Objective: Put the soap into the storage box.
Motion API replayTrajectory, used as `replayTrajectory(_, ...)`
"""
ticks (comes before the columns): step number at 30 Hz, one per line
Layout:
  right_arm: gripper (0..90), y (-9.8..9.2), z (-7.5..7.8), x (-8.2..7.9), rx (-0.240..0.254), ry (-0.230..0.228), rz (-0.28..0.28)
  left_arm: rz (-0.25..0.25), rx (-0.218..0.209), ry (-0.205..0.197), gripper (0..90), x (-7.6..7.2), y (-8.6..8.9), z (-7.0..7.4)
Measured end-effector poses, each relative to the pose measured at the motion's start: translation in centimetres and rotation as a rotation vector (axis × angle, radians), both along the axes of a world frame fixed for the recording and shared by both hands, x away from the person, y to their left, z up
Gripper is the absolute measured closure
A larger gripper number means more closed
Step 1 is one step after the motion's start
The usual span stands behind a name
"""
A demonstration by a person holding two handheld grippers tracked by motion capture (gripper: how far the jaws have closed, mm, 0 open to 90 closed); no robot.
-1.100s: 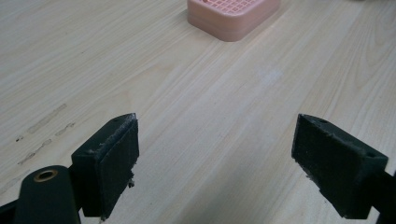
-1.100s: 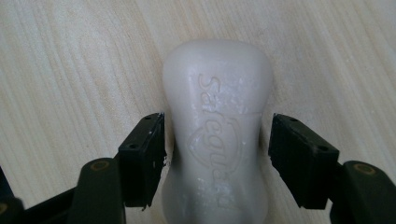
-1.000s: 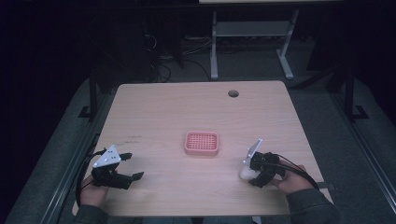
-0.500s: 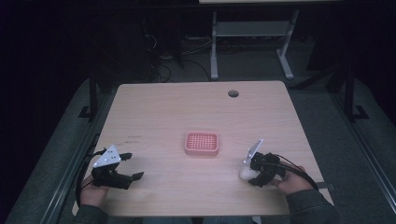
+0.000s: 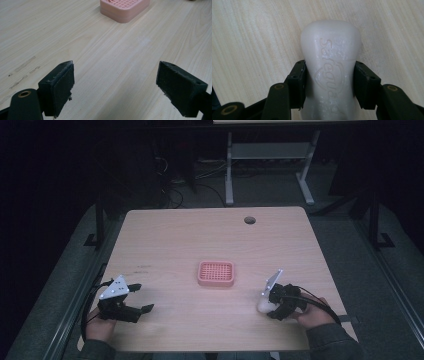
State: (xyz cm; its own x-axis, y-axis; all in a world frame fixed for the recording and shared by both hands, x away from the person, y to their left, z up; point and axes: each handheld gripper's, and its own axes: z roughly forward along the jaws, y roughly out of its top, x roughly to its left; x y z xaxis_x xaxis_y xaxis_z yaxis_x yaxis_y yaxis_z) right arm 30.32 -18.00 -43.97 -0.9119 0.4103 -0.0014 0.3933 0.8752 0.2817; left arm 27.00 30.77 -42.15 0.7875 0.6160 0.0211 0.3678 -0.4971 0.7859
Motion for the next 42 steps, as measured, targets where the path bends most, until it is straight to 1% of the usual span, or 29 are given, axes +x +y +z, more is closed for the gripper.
replayTrajectory(2,48.8,-0.1,0.2,-0.1,0.003,-0.007,0.011,0.0,0.0,0.0,14.8,0.0,0.0,0.0)
replayTrajectory(3,48.9,-0.2,0.4,-0.2,0.025,-0.012,0.009,0.0,0.001,-0.001,14.8,0.0,0.0,0.0)
replayTrajectory(4,48.9,-0.3,0.5,-0.2,0.029,-0.016,0.015,0.0,0.001,-0.001,14.8,0.0,0.0,0.0)
replayTrajectory(5,48.9,-0.3,0.5,-0.3,0.028,-0.022,0.017,0.0,-0.002,-0.003,14.8,0.0,0.0,0.0)
replayTrajectory(8,48.9,-0.2,0.6,-0.4,0.02,-0.016,0.018,0.001,-0.002,-0.003,14.8,0.0,0.0,0.0)
replayTrajectory(9,49.0,-0.3,0.9,-0.4,0.023,-0.03,0.024,0.001,-0.003,-0.003,14.8,0.0,0.0,0.1)
replayTrajectory(10,49.0,-0.3,0.9,-0.4,0.023,-0.03,0.024,0.001,-0.003,-0.003,14.8,0.0,0.0,0.1)
replayTrajectory(11,49.0,-0.3,1.3,-0.6,0.037,-0.034,0.025,0.002,-0.001,-0.002,14.8,0.0,0.0,0.1)
replayTrajectory(12,49.0,-0.3,1.3,-0.6,0.037,-0.034,0.025,0.002,-0.001,-0.002,14.8,0.0,0.0,0.1)
replayTrajectory(13,49.0,-0.3,1.8,-0.7,0.046,-0.04,0.031,0.001,-0.001,-0.003,14.8,0.0,0.0,0.1)
replayTrajectory(14,49.0,-0.3,1.8,-0.7,0.046,-0.04,0.031,0.001,-0.002,-0.005,14.8,0.0,0.0,0.0)
replayTrajectory(15,49.0,-0.3,2.1,-0.7,0.047,-0.052,0.035,0.001,-0.003,-0.005,14.8,0.0,0.0,0.0)
replayTrajectory(17,49.0,-0.3,2.5,-0.7,0.059,-0.055,0.04,0.001,-0.002,-0.004,14.8,0.0,0.0,0.0)
replayTrajectory(18,49.0,-0.2,2.6,-0.7,0.057,-0.066,0.043,0.001,-0.003,-0.004,14.8,0.0,0.0,0.1)
replayTrajectory(20,49.0,-0.2,2.9,-0.6,0.065,-0.058,0.04,0.003,-0.002,-0.002,14.8,0.0,0.0,0.1)
replayTrajectory(22,49.0,-0.1,3.1,-0.5,0.059,-0.07,0.047,0.003,-0.003,-0.002,14.8,0.0,0.0,0.1)
replayTrajectory(25,49.0,0.4,3.4,-0.1,0.057,-0.063,0.063,0.003,-0.006,-0.003,14.8,-0.1,0.1,0.1)
replayTrajectory(27,49.0,0.5,3.5,0.0,0.054,-0.063,0.063,0.004,-0.005,-0.001,14.8,0.0,0.1,0.1)
replayTrajectory(31,49.0,0.8,3.7,0.5,0.067,-0.055,0.064,0.003,-0.004,-0.002,14.8,0.0,0.0,0.1)
replayTrajectory(33,49.0,1.0,3.8,0.8,0.067,-0.059,0.069,0.001,-0.004,-0.003,14.8,0.0,0.0,0.1)
replayTrajectory(38,49.0,1.7,4.0,1.5,0.072,-0.056,0.083,-0.002,0.0,-0.005,14.8,0.0,0.0,0.1)
replayTrajectory(39,49.0,2.1,4.0,1.8,0.07,-0.058,0.092,0.0,0.0,-0.007,14.8,0.0,0.0,0.1)
replayTrajectory(40,48.9,2.3,4.0,1.9,0.069,-0.048,0.092,0.003,-0.007,-0.008,14.8,0.0,0.2,0.1)
replayTrajectory(42,49.0,2.5,4.0,2.1,0.07,-0.052,0.097,0.007,-0.01,-0.005,14.8,0.0,0.2,0.1)
